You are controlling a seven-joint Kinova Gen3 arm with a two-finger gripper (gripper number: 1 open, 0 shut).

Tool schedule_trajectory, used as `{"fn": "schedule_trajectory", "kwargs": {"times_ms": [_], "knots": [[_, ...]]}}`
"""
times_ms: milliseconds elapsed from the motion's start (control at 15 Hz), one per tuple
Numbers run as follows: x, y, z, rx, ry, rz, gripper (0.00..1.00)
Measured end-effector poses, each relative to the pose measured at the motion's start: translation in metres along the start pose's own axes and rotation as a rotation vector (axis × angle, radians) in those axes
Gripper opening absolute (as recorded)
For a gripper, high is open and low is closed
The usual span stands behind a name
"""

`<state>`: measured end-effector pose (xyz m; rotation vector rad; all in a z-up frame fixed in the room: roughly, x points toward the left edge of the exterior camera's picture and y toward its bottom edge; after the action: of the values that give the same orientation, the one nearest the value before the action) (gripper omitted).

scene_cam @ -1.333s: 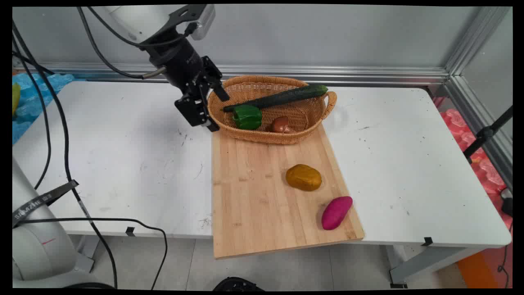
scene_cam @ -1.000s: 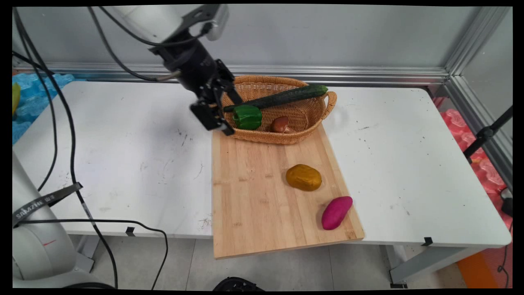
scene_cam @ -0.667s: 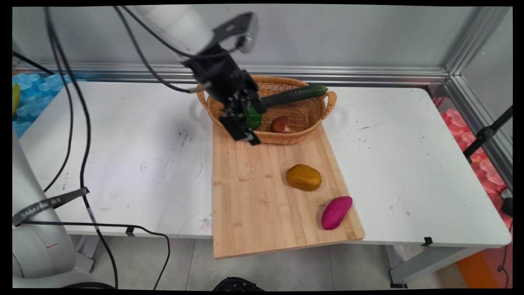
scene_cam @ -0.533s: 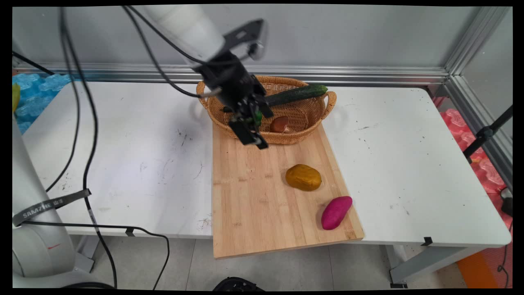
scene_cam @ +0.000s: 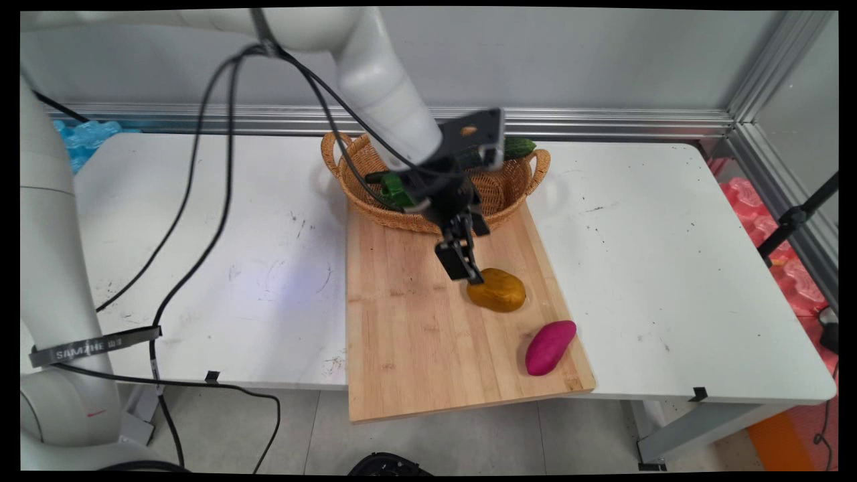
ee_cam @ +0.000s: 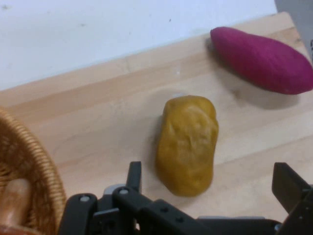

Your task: Pick up the potato from the cutting board, then place the picked object in the vegetable basket

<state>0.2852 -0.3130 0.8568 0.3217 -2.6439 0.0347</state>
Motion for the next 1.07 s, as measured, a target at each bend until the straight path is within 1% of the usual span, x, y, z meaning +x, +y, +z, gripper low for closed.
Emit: {"fn": "schedule_trajectory", "kwargs": {"times_ms": [333, 600, 733, 800, 1067], "knots": [[0.008, -0.009, 0.051, -0.012, -0.036, 0.006, 1.0], [0.012, -0.014, 0.081, -0.018, -0.056, 0.009, 1.0], [0.014, -0.016, 0.091, -0.023, -0.062, 0.015, 1.0], [0.014, -0.017, 0.095, -0.028, -0.064, 0.021, 0.0], [0.016, -0.019, 0.098, -0.042, -0.065, 0.05, 0.0]]}}
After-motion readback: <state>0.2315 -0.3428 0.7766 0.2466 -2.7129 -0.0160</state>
